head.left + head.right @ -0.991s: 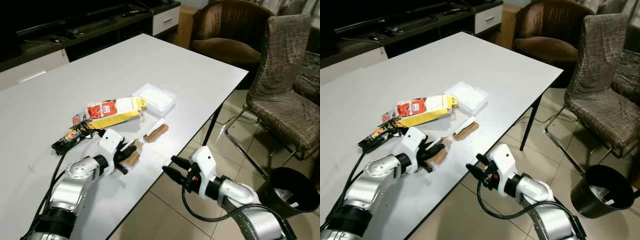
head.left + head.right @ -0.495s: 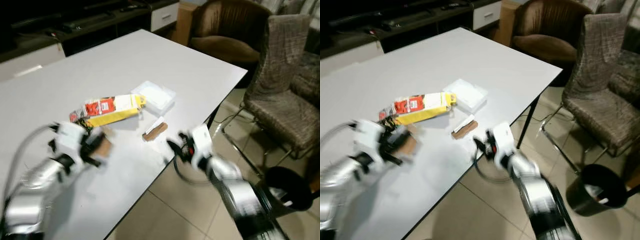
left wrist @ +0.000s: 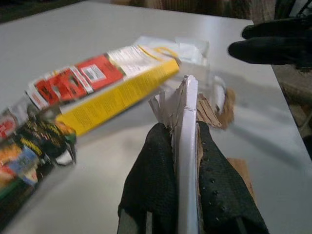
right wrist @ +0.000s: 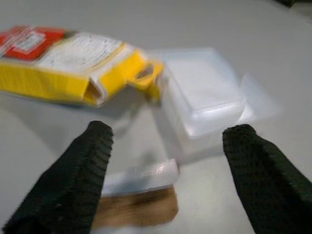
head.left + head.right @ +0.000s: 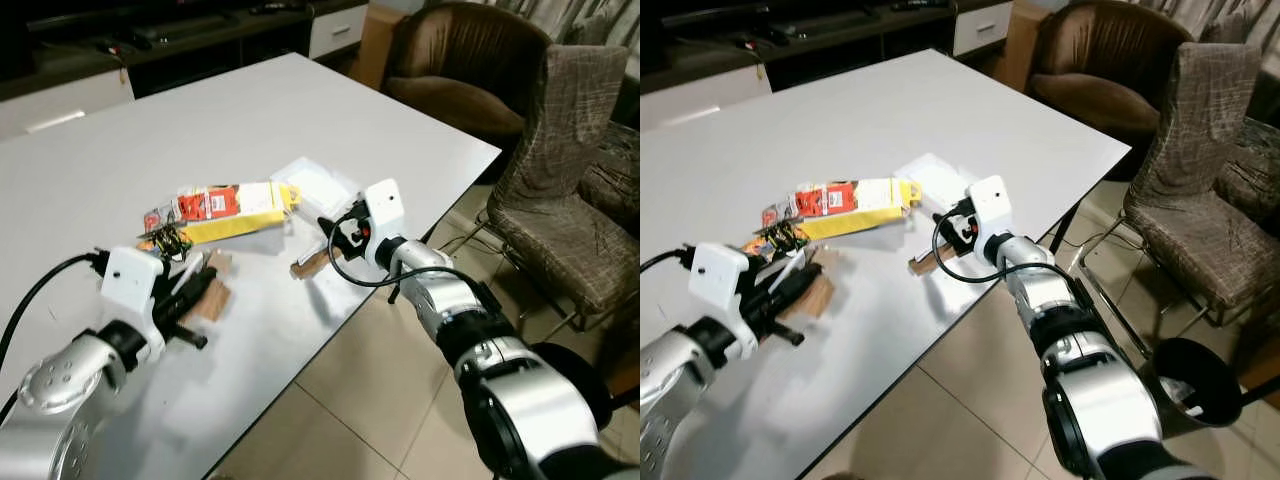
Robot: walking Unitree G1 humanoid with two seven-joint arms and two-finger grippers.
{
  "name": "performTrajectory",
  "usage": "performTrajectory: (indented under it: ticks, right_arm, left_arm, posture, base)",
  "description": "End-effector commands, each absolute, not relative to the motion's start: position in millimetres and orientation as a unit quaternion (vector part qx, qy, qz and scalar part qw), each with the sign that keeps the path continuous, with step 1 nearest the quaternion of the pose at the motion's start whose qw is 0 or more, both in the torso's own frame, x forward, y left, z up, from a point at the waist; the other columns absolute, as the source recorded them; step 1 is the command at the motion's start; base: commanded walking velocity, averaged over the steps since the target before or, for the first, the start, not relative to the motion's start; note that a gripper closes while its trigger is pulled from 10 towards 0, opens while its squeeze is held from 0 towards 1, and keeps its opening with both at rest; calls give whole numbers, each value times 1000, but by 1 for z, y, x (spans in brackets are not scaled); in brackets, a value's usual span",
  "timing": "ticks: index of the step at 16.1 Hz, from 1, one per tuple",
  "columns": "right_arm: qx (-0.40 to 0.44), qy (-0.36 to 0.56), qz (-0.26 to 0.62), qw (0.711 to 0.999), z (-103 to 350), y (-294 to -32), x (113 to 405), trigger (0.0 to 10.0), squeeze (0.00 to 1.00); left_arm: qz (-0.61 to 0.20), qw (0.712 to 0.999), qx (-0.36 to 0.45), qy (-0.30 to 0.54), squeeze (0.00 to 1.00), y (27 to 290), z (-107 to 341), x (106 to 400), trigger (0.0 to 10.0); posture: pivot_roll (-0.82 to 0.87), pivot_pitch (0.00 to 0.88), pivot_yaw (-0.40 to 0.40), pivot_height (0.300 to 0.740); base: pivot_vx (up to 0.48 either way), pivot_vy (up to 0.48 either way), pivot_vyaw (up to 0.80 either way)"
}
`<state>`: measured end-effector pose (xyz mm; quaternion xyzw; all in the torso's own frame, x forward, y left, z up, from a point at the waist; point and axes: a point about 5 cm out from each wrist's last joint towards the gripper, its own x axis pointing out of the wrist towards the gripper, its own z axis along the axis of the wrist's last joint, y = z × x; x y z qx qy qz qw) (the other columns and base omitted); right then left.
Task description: Picking trash to rubbish bin
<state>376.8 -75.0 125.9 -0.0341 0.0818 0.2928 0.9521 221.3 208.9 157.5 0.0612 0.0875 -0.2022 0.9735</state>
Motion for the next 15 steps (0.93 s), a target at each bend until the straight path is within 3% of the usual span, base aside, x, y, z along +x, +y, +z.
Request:
performTrajectory:
  ticks: [1, 5, 6, 7, 10, 15]
  right_arm:
    - [-39, 92, 297, 950, 127, -78, 379, 10000, 1000]
    - [-21, 142, 290, 946, 117, -76, 378, 10000, 1000]
    - [-4, 151, 286, 946, 114, -74, 377, 10000, 643]
    - [12, 156, 289, 945, 112, -72, 375, 10000, 0]
    - [74, 162, 308, 934, 108, -55, 369, 10000, 0]
    - [88, 172, 348, 917, 96, -33, 355, 10000, 0]
  left_arm:
    - [-210, 972, 59, 92, 0, 205, 161, 216, 0]
    - [-199, 972, 61, 111, 0, 207, 164, 198, 0]
    - [-195, 972, 63, 116, 0, 209, 165, 194, 0]
    - [-192, 972, 66, 120, 0, 210, 166, 192, 0]
    - [-183, 972, 75, 126, 0, 214, 172, 183, 0]
    - [-178, 973, 82, 125, 0, 215, 178, 173, 0]
  posture:
    - [163, 77, -139, 740]
    - [202, 132, -148, 740]
    - [212, 143, -152, 740]
    - [228, 157, -154, 740]
    - [259, 181, -160, 740]
    - [299, 195, -173, 740]
  base:
    - [0, 0, 0]
    - [0, 0, 0]
    - [0, 0, 0]
    - [0, 0, 0]
    - [0, 0, 0]
    - [0, 0, 0]
